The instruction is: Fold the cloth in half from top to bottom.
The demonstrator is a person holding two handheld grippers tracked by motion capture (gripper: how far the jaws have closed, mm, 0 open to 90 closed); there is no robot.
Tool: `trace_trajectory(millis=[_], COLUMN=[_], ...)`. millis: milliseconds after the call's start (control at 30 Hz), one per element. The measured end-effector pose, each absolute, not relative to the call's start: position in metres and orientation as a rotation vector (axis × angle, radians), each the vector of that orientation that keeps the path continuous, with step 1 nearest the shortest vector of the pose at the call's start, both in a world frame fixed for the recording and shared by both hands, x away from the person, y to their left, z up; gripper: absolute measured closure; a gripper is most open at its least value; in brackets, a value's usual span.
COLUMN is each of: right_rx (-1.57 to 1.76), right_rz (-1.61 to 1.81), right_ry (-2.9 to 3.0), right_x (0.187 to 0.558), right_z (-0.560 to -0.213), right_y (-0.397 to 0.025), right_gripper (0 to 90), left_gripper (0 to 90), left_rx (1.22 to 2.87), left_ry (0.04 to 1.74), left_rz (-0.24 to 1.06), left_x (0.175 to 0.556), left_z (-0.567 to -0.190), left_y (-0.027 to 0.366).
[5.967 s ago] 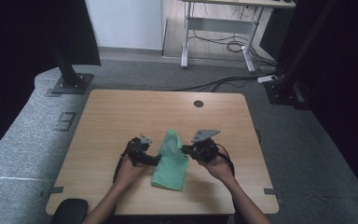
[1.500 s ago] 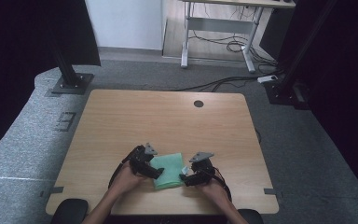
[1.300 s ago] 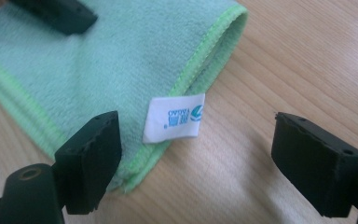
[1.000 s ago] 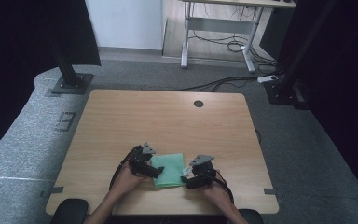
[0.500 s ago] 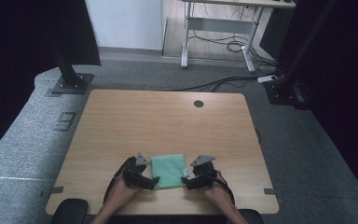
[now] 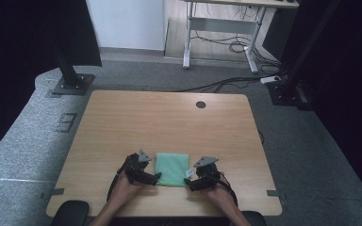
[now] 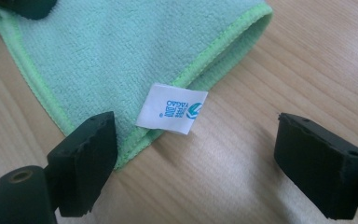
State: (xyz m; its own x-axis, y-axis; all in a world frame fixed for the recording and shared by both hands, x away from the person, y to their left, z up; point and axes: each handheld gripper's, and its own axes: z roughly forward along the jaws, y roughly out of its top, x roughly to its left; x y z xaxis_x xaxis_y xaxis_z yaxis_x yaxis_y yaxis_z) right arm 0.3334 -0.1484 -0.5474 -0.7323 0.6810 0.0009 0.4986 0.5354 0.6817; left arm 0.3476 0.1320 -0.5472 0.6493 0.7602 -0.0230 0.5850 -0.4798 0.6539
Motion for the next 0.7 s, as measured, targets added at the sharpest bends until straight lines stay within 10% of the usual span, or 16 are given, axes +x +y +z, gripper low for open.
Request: trace_trajectory(millis=[700], right_rx=[1.064], right_rz=[1.001], right_ry=[2.443], right_x=[0.379], right_z=[-0.55], right_y=[-0.148], right_gripper=[13.4], left_gripper=[0.0], left_rx=[2.182], left_ry=[1.095], left_rz=[0.392], left_x=[0.396], left_z=[-0.549], left_y=[0.13])
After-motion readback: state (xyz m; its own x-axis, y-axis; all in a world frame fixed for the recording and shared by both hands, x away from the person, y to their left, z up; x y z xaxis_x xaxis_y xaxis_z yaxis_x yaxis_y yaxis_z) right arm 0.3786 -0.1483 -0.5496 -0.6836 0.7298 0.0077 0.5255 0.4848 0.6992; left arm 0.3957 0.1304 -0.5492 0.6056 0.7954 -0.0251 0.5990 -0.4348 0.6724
